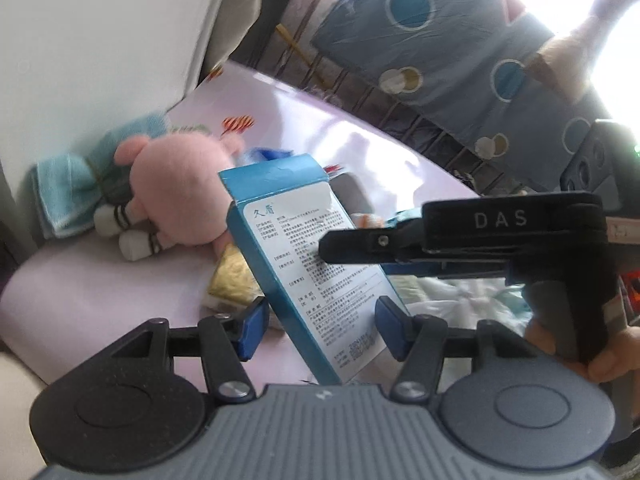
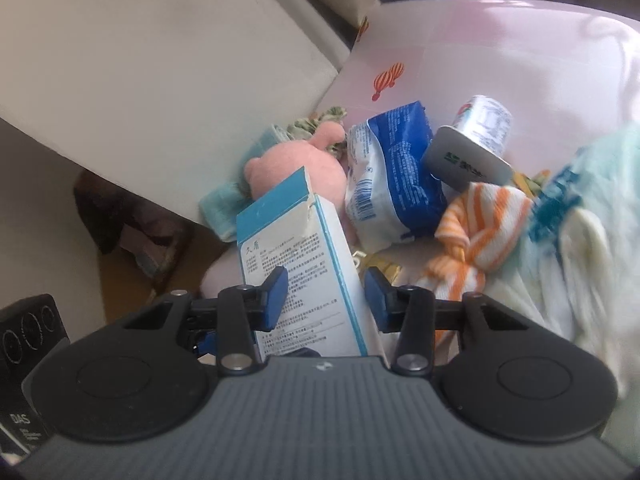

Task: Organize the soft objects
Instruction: 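Carry the blue box into the cardboard box and open the right tool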

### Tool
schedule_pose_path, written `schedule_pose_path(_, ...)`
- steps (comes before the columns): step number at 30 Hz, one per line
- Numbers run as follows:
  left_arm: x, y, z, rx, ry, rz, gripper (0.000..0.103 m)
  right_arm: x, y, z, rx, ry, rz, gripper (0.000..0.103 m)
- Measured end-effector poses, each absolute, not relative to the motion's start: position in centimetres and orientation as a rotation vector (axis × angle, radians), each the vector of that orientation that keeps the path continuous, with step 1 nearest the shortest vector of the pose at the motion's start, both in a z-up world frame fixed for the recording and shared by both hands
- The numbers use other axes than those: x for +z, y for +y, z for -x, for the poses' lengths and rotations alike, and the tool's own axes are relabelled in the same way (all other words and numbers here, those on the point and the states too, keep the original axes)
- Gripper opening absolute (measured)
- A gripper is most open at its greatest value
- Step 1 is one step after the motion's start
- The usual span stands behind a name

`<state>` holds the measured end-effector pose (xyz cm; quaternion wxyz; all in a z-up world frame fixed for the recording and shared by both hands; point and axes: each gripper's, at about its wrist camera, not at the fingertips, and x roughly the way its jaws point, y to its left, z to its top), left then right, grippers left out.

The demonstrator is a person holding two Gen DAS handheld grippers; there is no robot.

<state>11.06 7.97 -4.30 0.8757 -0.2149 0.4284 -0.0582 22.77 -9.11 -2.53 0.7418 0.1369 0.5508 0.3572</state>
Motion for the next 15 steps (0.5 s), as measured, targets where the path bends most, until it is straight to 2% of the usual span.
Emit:
schedule_pose_path(6, -0.2, 3.4, -10.8, -0.217, 0.835, 0.367, 0.059, 1.6, -16.1, -19.8, 0.723, 1.125, -0.406, 0.04)
schedule_pose_path(15, 3.9, -9.5, -13.3, -0.444, 0.83, 0.214, 0.06, 4.8, -31.8, -17.1, 0.537, 1.002, -0.582, 0.039)
